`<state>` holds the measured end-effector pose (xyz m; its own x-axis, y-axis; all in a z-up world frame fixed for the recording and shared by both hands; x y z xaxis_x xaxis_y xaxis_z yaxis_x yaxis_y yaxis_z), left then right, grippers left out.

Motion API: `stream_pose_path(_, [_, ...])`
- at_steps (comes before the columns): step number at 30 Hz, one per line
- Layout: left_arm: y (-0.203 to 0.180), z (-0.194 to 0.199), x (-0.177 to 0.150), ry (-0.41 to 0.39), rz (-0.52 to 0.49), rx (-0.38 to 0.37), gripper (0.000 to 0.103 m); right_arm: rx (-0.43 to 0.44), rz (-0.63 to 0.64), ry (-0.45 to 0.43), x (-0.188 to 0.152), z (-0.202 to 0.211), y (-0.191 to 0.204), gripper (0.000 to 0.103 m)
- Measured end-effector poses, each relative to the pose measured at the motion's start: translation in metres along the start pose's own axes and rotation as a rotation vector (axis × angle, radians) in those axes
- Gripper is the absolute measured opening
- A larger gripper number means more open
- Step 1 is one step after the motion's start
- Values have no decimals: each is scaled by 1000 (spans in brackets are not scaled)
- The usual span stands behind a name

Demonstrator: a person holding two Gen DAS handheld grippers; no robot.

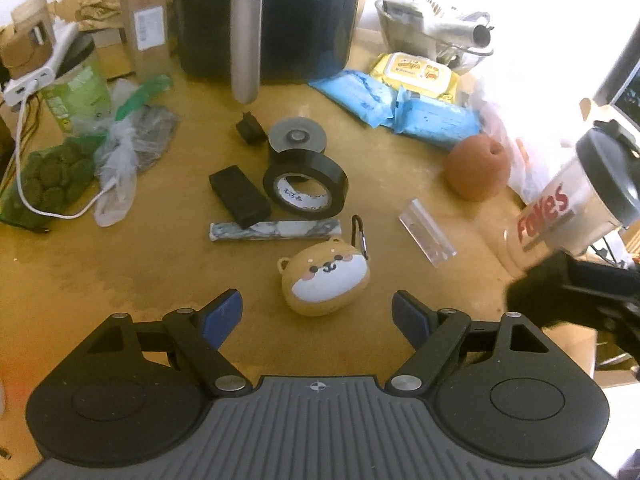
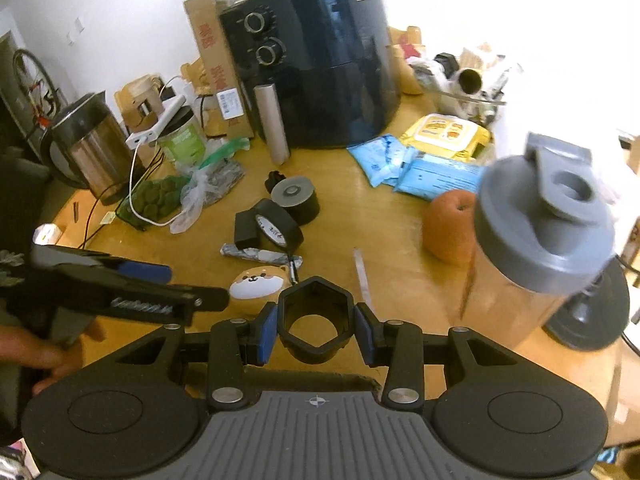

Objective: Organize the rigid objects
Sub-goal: 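Grasp the shiba-dog face case with the left gripper while the right gripper holds the hexagonal cup, then carry the dog case and hexagonal cup over the cardboard box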

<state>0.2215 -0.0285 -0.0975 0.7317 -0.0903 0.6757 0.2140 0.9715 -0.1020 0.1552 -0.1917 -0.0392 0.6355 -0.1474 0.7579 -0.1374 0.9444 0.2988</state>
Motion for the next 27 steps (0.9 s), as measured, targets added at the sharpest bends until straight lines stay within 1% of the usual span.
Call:
stream_pose_path(4, [-1,-23,1,45,20,-22,82,-30,-39,-17,0,11,-12,44])
stream_pose_path(9, [3,-56,-8,151,68,-22,82,-58,-83,-41,0,22,-23,44])
stream_pose_path(13, [3,-74,-14,199,96,-24,83,-79,-116,-50,-4,29,-31,44])
stream_pose_path(17, [1,-83,-18,219,134,-19,82,-104,-143,-54,-8,36,-40,44])
stream_pose_path(22, [4,-86,-14,189,165,20,81,-134,-164,-64,-11,46,-51,44])
stream_pose_path(23, [5,-87,-13,187,172,29,79,-138,-169,-64,-12,47,-52,44])
stream_pose_path(24, [5,-87,-12,183,174,25,73,-141,-174,-64,-13,48,-54,44])
stream_pose_path(27, [5,-85,-11,194,168,17,70,-148,-179,-56,-17,48,-54,44])
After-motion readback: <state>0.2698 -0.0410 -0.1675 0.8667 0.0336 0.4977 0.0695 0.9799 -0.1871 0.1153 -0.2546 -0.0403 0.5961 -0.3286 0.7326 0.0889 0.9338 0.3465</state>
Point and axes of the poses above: each gripper's, at about its wrist camera, not at the fingertips, and z roughly against the way its jaws point, y to its left, x to its top, the point moved 8 cm from there along -z, roughly the way its jaws point, and after that the axes turned 15 degrees about -y, right-handed, at the moved point
